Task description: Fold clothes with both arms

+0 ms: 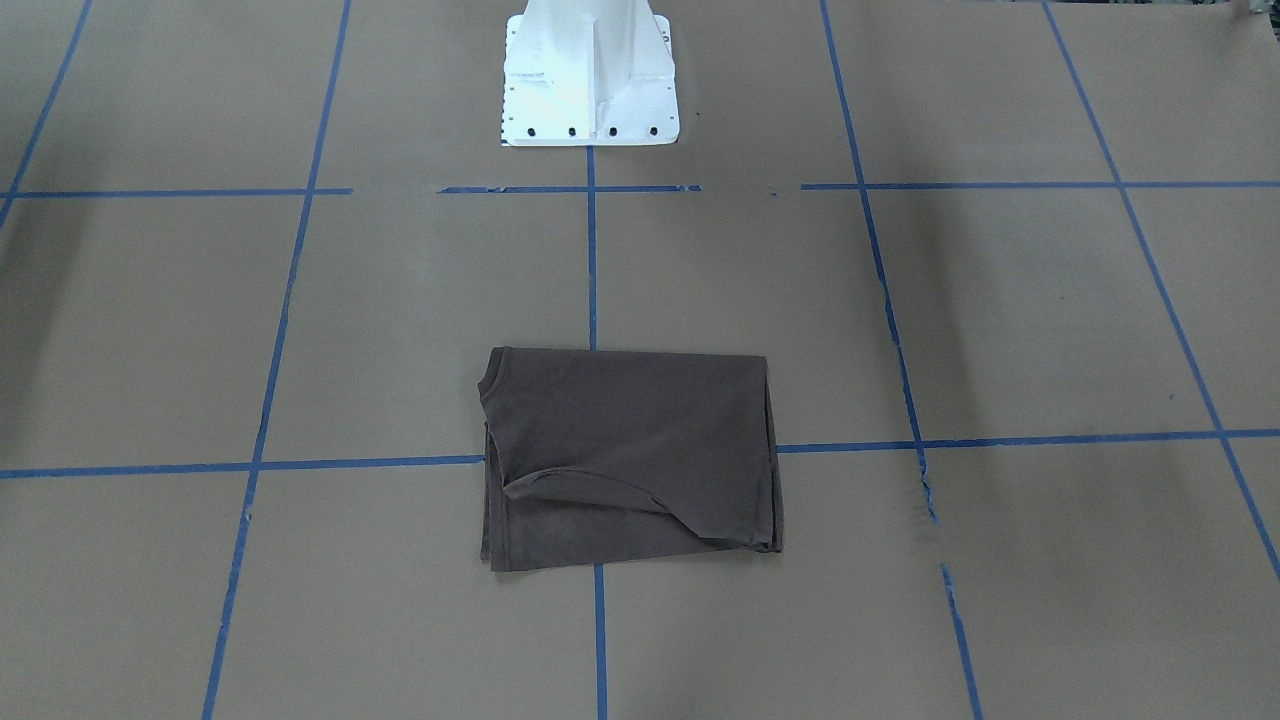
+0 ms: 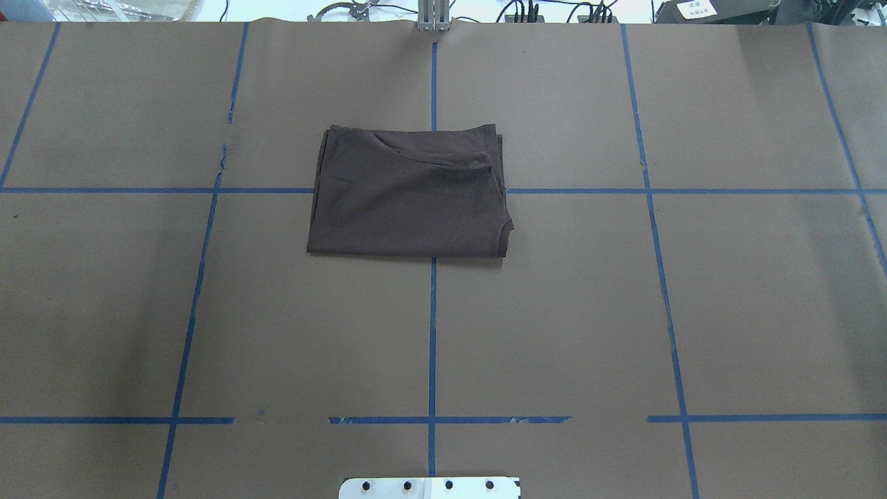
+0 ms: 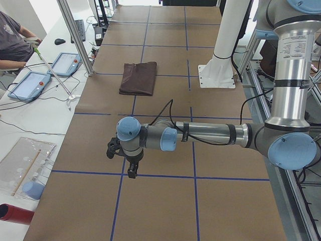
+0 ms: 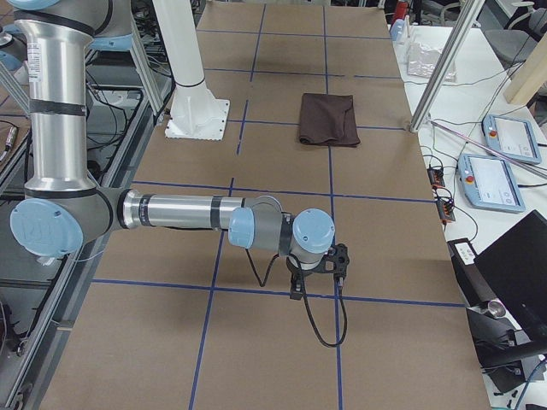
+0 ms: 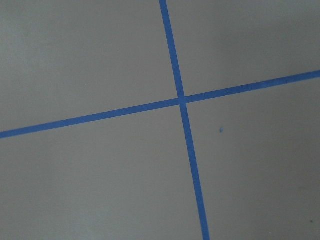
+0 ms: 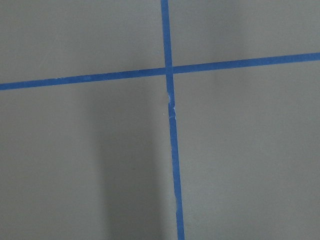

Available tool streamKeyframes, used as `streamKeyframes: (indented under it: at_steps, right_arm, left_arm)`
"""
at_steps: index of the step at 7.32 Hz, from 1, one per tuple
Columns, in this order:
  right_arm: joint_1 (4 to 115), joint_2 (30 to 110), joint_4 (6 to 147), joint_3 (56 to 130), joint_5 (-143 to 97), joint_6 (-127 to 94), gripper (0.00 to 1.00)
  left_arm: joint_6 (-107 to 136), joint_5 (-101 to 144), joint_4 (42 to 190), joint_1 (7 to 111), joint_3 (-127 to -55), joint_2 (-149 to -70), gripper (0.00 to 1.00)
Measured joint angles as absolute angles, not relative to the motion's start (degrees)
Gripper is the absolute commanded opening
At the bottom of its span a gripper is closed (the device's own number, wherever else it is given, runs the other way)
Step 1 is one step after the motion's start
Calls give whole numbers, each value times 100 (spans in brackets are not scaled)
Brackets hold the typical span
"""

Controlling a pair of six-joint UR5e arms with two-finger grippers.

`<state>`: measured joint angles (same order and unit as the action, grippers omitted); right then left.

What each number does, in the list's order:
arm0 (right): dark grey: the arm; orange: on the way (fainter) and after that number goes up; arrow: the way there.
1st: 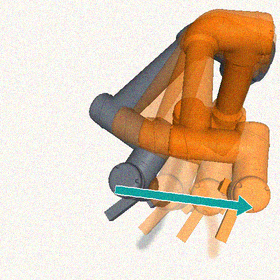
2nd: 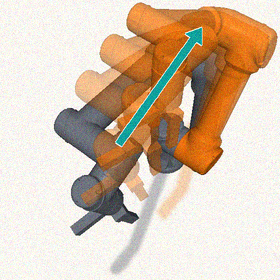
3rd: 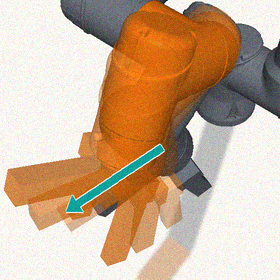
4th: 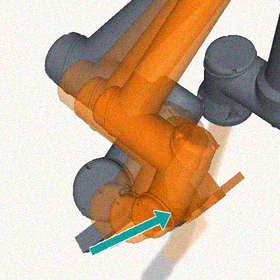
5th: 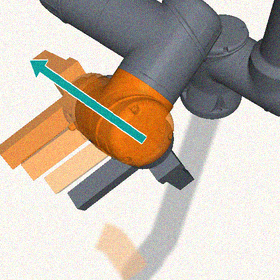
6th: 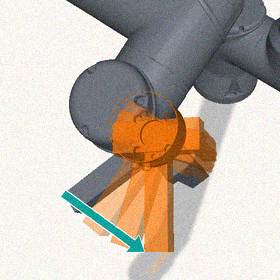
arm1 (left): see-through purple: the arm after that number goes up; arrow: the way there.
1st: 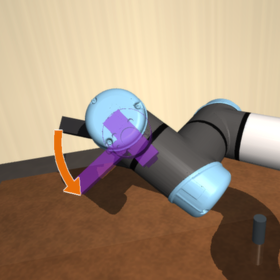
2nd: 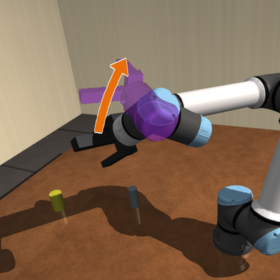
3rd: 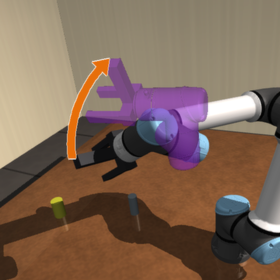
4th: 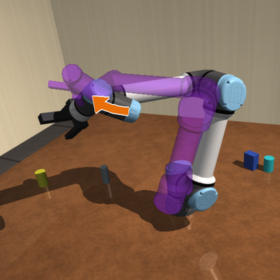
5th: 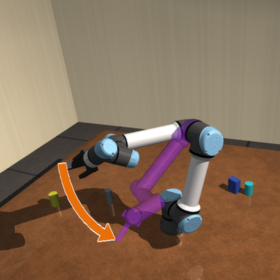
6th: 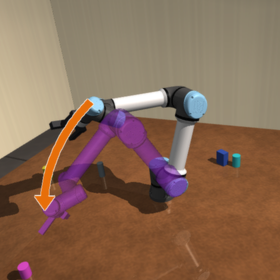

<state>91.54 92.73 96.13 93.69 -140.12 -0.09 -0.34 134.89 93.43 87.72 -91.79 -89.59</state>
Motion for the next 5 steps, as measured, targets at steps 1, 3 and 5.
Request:
streamKeyframes:
  at_steps: [1, 3, 5]
  right_arm:
    - [9156, 9273, 9610, 9383, -14011, -9, 100]
    - [9158, 9272, 9607, 9414, -14010, -9, 100]
    - [9158, 9272, 9606, 9421, -14008, -1, 100]
  left_arm:
    - [40, 13520, 9343, 8772, -9174, -8959, 100]
    - [75, 13533, 9345, 8769, -9160, -8964, 100]
    - [79, 13535, 9350, 8764, -9138, -8967, 100]
